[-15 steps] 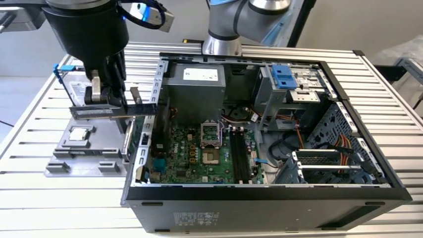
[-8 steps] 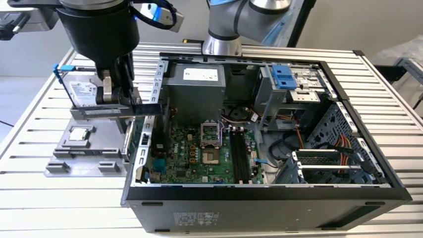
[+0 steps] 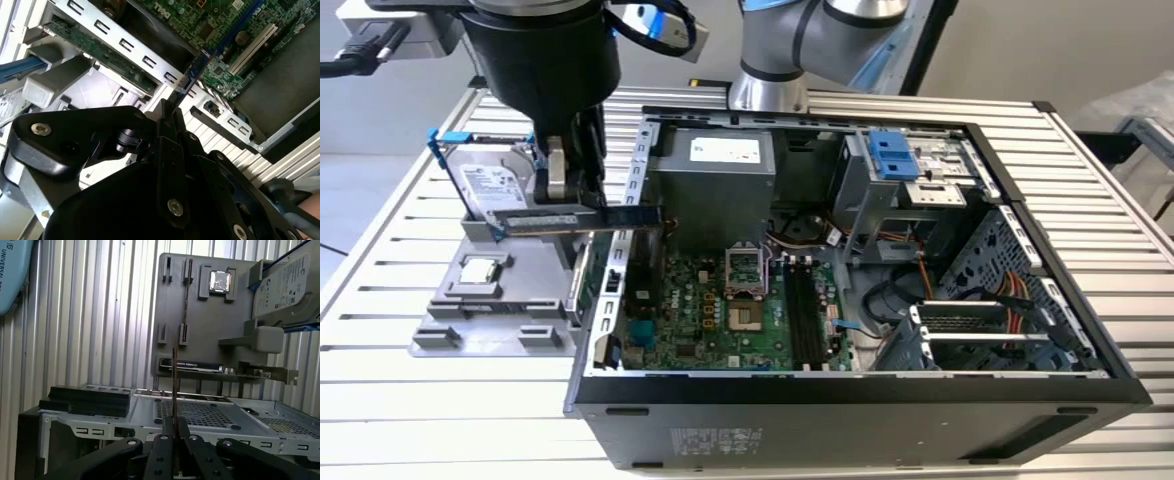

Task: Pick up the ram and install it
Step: 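Pick up the ram and move it above insertion slot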

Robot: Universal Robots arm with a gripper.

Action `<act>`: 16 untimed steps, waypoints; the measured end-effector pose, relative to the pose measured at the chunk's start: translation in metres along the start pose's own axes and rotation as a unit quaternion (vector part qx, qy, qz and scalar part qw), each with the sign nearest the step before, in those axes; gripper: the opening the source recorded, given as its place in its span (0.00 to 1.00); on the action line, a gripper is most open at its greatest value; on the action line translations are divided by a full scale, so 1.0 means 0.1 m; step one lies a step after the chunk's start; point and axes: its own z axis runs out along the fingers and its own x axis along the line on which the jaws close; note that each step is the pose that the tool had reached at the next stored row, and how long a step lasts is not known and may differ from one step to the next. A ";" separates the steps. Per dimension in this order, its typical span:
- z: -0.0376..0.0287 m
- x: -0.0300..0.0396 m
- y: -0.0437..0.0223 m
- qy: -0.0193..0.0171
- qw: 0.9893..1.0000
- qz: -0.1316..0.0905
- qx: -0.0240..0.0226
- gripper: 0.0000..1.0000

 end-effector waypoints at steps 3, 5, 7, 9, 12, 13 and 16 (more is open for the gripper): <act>0.000 -0.016 -0.030 0.000 1.000 0.004 0.000 0.00; 0.000 -0.023 -0.047 0.000 1.000 0.008 0.000 0.00; 0.000 -0.024 -0.070 0.000 1.000 0.010 0.000 0.00; -0.001 -0.022 -0.098 0.000 1.000 0.011 0.000 0.00; 0.000 -0.020 -0.113 0.000 1.000 0.018 0.000 0.00; -0.001 -0.020 -0.116 0.000 1.000 0.021 0.000 0.00; -0.001 -0.019 -0.143 0.000 1.000 0.027 0.000 0.00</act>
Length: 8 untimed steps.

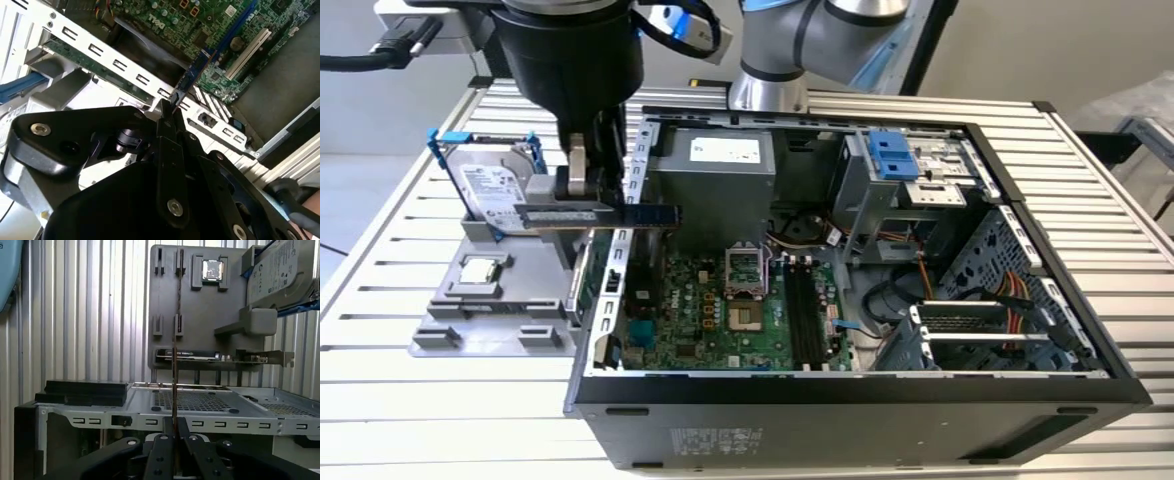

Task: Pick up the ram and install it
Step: 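Pick up the ram and move it above insertion slot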

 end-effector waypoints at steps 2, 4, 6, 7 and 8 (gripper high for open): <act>0.000 0.001 -0.047 0.000 1.000 0.000 0.000 0.00; -0.001 0.002 -0.102 0.000 1.000 0.000 -0.001 0.00; -0.002 0.003 -0.170 0.000 1.000 0.000 -0.002 0.00; -0.002 0.003 -0.206 0.000 1.000 0.000 -0.002 0.00; -0.003 0.004 -0.241 0.000 1.000 0.000 -0.002 0.00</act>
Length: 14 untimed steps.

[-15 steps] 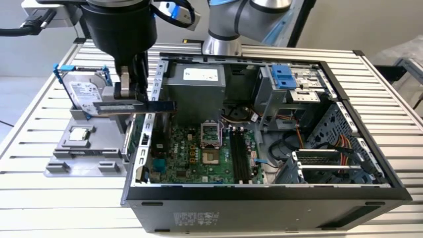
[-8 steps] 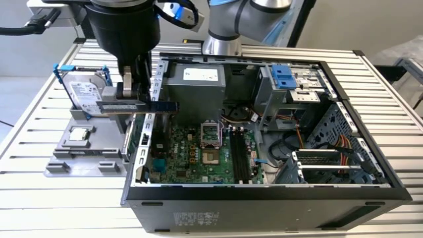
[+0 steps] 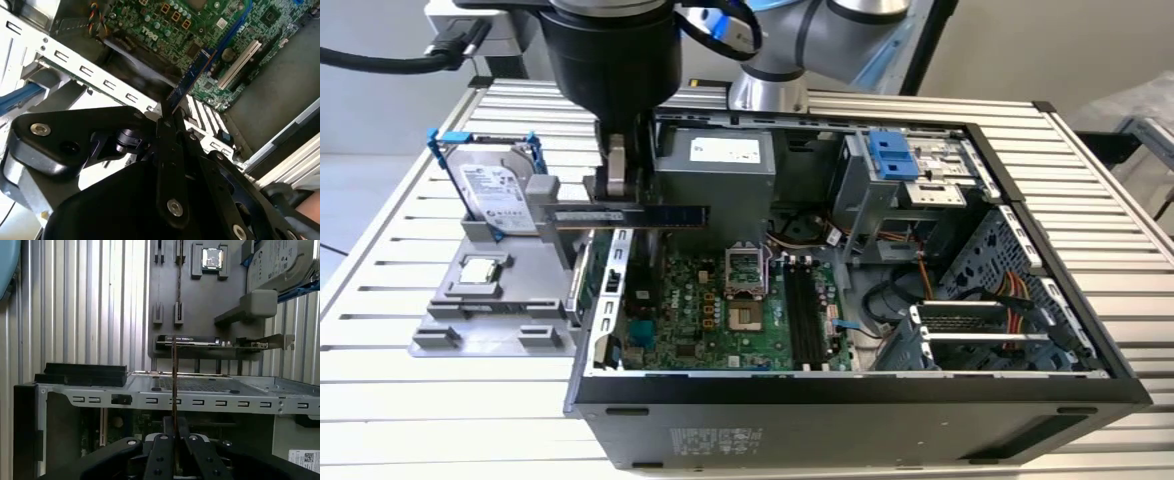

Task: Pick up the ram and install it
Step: 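Pick up the ram and move it above insertion slot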

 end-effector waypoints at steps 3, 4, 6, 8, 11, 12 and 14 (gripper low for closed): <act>-0.001 0.001 -0.094 0.000 1.000 0.000 -0.001 0.00; -0.002 0.002 -0.124 0.000 1.000 0.000 -0.001 0.00; -0.004 0.003 -0.179 0.000 1.000 0.000 -0.002 0.00; -0.004 0.003 -0.225 0.000 1.000 0.000 -0.002 0.00; -0.005 0.004 -0.290 0.000 1.000 0.000 -0.002 0.00; -0.006 0.004 -0.307 0.000 1.000 0.000 -0.002 0.00; -0.006 0.005 -0.351 0.000 1.000 -0.001 -0.002 0.00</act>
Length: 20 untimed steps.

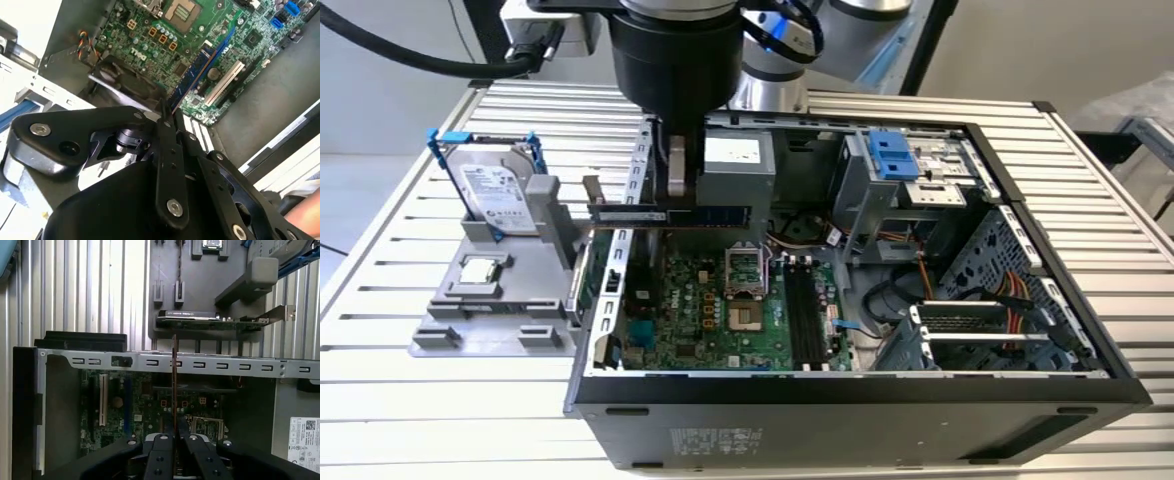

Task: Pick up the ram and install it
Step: 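Pick up the ram and move it above insertion slot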

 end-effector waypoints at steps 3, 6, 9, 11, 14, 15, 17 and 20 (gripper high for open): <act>-0.002 0.001 -0.078 -0.001 1.000 0.000 0.000 0.00; -0.003 0.002 -0.155 -0.001 1.000 0.000 0.000 0.00; -0.004 0.003 -0.196 -0.001 1.000 0.002 0.000 0.00; -0.004 0.004 -0.217 -0.001 1.000 0.005 0.000 0.00; -0.005 0.004 -0.236 -0.001 1.000 0.012 0.000 0.00; -0.005 0.004 -0.241 -0.001 1.000 0.014 0.000 0.00; -0.005 0.004 -0.256 -0.001 1.000 0.019 0.000 0.00; -0.006 0.005 -0.310 -0.001 1.000 0.021 0.000 0.00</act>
